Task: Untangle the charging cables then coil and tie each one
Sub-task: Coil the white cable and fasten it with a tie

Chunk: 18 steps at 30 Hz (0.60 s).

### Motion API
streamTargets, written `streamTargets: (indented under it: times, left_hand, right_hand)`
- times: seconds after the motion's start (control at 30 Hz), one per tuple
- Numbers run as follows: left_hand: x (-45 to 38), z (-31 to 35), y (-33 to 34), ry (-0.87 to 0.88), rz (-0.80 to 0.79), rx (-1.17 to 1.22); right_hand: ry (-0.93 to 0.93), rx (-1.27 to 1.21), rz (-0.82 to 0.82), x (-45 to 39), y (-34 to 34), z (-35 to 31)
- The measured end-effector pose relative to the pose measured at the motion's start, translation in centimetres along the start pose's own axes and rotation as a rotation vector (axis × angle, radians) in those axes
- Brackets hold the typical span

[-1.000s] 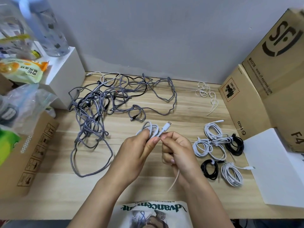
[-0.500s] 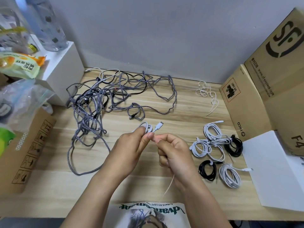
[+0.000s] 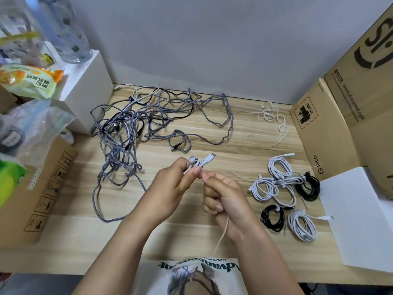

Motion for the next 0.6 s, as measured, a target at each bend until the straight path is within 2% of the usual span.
streamTargets:
  times: [0.13,0.27,0.37,0.47,0.53,0.6]
  left_hand:
    - [0.2,0.1,0.0,0.1,0.058,-0.024]
    - [0.4,-0.2,0.1,0.059,0.105,0.033]
    - [0.4,-0.2,-0.1,0.02,0.128,0.072]
    - [0.3,-0.2,-0.1,-0.03,0.159,0.122]
    - [0.4,-0.5,-0.1,-0.06,0.162,0.145]
    - [0.5,-0.5,0.1,-0.063,0.154,0.159]
  right_hand:
    - [-0.031,0.083,-0.032,0.5,-0.1,-0.7]
    - [-0.251,0.223,-0.023,1.2,-0.3,-1.2]
    - [-0.424,0.382,-0.13,1.8,-0.4,-1.2]
    - [-0.696,0.643,-0.159,2.2,-0.3,-0.7]
    - [-0.964,0.853,-0.048,2.3,-0.4,-0.4]
    - [-1.15,0.907,0.026,2.4,0.0,-0.6]
Point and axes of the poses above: each hand's wrist, its own x-axis away from the middle knuckle, its own y-axis out of the palm, z = x × y, the point moved 1 cm from there along -x, towards the middle knuckle, and after that the axes turned 12 degrees about z, right-handed, at the moved point
